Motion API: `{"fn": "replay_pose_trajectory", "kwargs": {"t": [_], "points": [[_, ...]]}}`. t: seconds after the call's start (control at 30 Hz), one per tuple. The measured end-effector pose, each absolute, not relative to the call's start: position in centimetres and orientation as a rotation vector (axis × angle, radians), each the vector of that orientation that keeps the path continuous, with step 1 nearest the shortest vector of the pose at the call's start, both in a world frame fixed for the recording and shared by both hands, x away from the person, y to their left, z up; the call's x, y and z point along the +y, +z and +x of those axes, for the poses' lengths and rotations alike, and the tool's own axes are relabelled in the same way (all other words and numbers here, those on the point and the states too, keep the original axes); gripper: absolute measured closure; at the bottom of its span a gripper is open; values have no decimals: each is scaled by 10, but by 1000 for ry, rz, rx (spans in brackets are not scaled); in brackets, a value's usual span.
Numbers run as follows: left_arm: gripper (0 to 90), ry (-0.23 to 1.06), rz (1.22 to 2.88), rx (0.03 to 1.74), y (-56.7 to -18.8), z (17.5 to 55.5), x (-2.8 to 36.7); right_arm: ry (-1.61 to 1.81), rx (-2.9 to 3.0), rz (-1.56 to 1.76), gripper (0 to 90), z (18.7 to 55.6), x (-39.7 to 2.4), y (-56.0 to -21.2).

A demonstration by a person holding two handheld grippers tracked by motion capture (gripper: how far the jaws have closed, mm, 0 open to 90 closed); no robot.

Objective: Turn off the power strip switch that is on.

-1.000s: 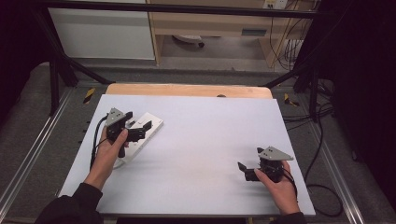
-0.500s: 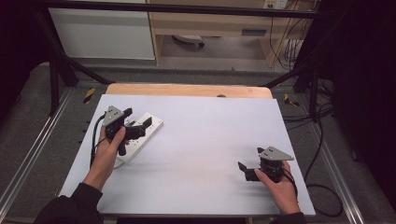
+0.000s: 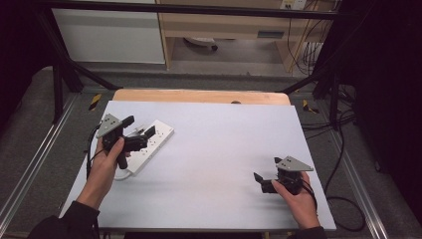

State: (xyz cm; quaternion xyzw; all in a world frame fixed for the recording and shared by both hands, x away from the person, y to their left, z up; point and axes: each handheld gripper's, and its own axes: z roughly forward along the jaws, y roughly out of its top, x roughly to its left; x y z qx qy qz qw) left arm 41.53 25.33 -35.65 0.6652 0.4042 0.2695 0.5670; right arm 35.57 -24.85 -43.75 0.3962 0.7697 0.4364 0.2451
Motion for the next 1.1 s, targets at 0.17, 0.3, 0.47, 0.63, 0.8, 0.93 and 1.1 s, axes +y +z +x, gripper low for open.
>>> {"fn": "replay_pose_trajectory", "kwargs": {"t": [0.17,0.3,0.47,0.63,0.8,0.93,1.1], "points": [[73,638,1554,949,-349,402,263,1191,2101,1081,46,356,-248,-437],[73,645,1545,958,-346,391,274,1193,2102,1076,45,356,-248,-437],[93,677,1529,998,-345,378,287,1195,2100,1083,46,356,-248,-437],[87,670,1517,999,-346,367,298,1187,2102,1079,45,357,-248,-438],[69,660,1517,1003,-351,356,306,1184,2104,1080,45,357,-248,-438],[58,657,1524,1005,-355,348,312,1182,2104,1079,45,357,-248,-438],[56,658,1531,1012,-360,339,318,1180,2102,1084,45,357,-248,-438]]}}
